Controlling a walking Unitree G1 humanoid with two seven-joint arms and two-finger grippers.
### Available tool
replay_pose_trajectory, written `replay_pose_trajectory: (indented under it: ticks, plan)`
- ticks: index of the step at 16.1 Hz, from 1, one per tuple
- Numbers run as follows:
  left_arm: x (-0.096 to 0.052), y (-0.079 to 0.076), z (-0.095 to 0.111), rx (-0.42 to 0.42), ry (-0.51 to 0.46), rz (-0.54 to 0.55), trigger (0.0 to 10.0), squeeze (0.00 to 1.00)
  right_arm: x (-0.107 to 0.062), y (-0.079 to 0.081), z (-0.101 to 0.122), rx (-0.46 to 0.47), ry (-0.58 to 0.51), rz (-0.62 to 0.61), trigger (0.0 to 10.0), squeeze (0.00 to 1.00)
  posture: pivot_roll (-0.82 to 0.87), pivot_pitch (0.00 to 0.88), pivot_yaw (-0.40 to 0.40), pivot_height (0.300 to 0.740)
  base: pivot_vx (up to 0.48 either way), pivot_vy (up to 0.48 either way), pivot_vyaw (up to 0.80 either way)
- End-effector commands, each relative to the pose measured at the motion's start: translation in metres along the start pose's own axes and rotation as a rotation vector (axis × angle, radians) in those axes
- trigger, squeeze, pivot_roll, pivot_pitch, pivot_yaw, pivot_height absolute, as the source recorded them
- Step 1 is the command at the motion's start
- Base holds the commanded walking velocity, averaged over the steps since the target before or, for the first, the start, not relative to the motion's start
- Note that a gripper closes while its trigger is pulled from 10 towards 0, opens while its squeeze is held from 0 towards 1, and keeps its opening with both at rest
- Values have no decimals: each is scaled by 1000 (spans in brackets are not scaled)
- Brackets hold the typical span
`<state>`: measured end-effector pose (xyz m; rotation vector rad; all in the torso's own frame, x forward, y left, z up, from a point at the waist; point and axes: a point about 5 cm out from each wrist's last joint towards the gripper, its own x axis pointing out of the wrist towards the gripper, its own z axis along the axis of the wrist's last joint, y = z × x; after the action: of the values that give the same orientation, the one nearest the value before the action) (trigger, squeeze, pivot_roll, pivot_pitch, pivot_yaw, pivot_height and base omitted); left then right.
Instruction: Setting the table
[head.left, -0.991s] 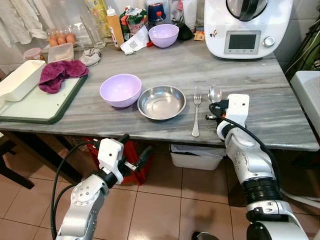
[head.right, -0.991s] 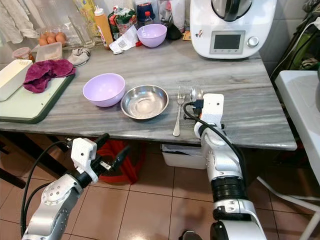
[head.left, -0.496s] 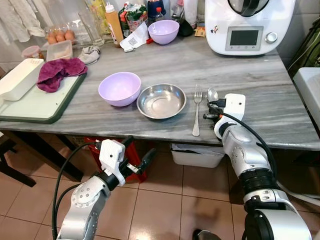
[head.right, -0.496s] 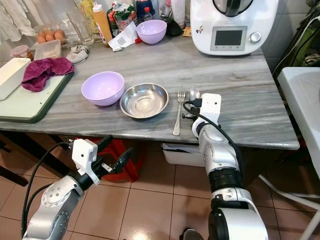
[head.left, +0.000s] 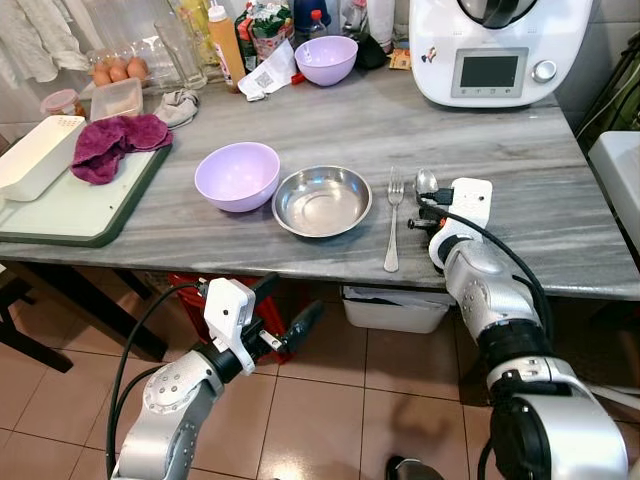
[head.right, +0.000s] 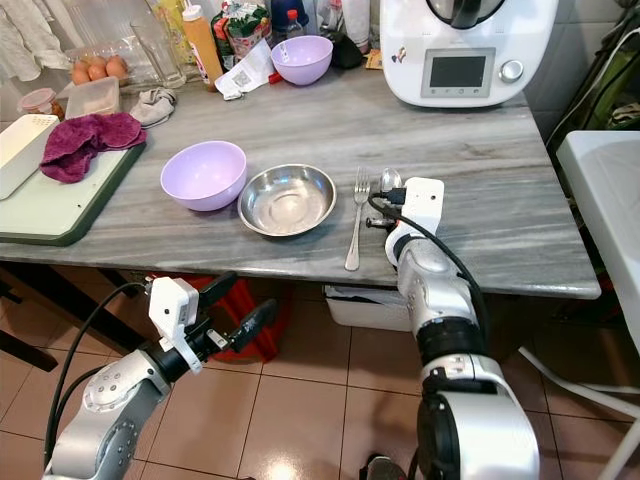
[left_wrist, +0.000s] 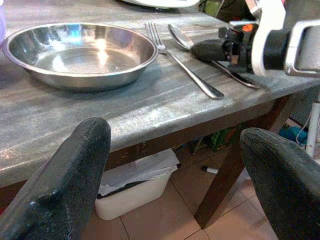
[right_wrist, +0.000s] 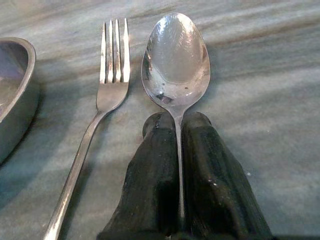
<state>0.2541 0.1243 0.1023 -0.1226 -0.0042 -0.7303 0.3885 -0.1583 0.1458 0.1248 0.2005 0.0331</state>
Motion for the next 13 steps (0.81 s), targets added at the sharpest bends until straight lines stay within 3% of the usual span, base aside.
replay_pose_trajectory:
  ticks: [1,5,6,7,8,9,13]
  plan:
    - [-3,1,1,16,9,-10,10000,0,2,8,4,7,-9,23,10000,0,-80,164,130,740,0,0,0]
    - [-4,0,1,12,17,-6,10000,0,4,11,0,6,0,34,10000,0,-78,166,129,740,0,0,0]
    - [-4,0,1,13,18,-4,10000,0,4,12,0,5,1,39,10000,59,-78,165,128,740,0,0,0]
    - [-5,1,2,13,18,-2,10000,0,4,14,-2,2,4,43,10000,878,-76,163,127,740,0,0,0]
    - [-5,1,2,13,18,-1,10000,0,4,14,-3,-5,8,40,10000,878,-76,163,127,740,0,0,0]
    - [-5,1,3,11,18,1,10000,0,4,16,-5,-12,12,50,10000,1000,-77,163,124,740,0,0,0]
    - [-5,1,3,11,20,7,10000,0,4,14,-8,-46,20,39,10000,1000,-78,162,125,740,0,0,0]
